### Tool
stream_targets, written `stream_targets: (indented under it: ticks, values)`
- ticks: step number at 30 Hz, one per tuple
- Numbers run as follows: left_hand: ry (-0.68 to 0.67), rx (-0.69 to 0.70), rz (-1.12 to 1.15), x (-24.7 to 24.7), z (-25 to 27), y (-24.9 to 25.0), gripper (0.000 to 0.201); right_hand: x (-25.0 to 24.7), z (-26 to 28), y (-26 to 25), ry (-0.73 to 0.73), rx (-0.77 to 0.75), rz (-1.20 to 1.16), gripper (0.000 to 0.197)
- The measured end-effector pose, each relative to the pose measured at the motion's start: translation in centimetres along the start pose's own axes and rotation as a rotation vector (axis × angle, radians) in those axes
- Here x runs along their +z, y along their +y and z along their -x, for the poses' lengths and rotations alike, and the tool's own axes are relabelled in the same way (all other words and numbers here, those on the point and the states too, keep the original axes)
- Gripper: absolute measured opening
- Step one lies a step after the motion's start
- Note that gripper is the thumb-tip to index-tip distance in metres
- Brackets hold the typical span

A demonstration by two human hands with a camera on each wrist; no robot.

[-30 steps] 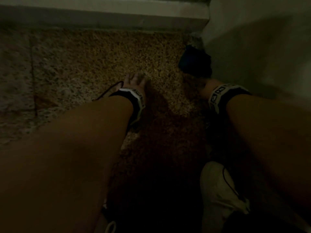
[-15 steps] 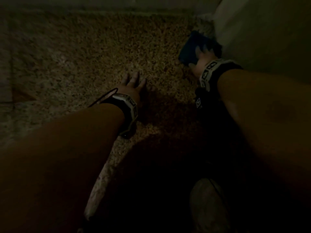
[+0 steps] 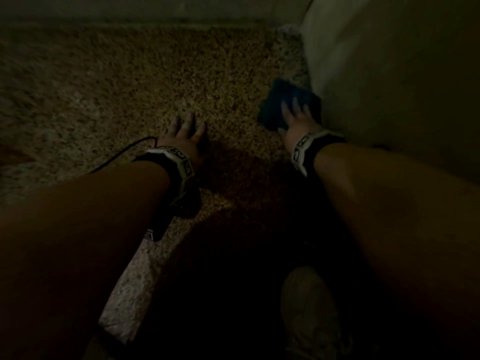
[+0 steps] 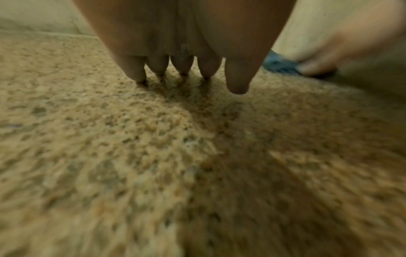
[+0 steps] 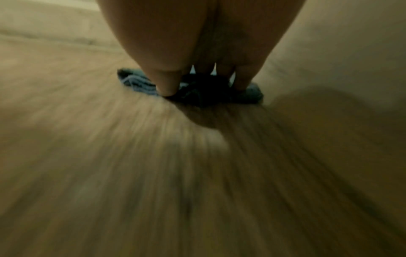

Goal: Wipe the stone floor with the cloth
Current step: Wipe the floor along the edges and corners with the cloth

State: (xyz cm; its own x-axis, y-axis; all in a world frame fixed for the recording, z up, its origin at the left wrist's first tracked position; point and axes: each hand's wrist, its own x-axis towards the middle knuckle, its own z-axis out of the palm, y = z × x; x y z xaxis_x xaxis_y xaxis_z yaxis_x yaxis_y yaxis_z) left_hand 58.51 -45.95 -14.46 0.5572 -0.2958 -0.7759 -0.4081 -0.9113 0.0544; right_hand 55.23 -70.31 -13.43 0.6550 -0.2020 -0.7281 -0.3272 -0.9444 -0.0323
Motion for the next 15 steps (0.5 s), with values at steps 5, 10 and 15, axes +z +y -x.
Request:
stream_targets:
  ticks: [5, 10, 15]
  values:
    - [-0.013, 0.032, -0.034, 0.3, 0.2, -0.6, 0.077, 4.3, 3.6, 0.2, -0.038, 0.042, 0.02, 0.064]
    - [-0.065, 0.044, -0.041, 0.5, 0.9, -1.5, 0.074, 4.8, 3.4, -0.2, -0.009, 0.065, -0.012, 0.063]
    - [-0.123, 0.048, -0.053, 0.8, 1.7, -1.5, 0.083, 2.6, 1.5, -0.7, -0.002, 0.027, 0.021, 0.064]
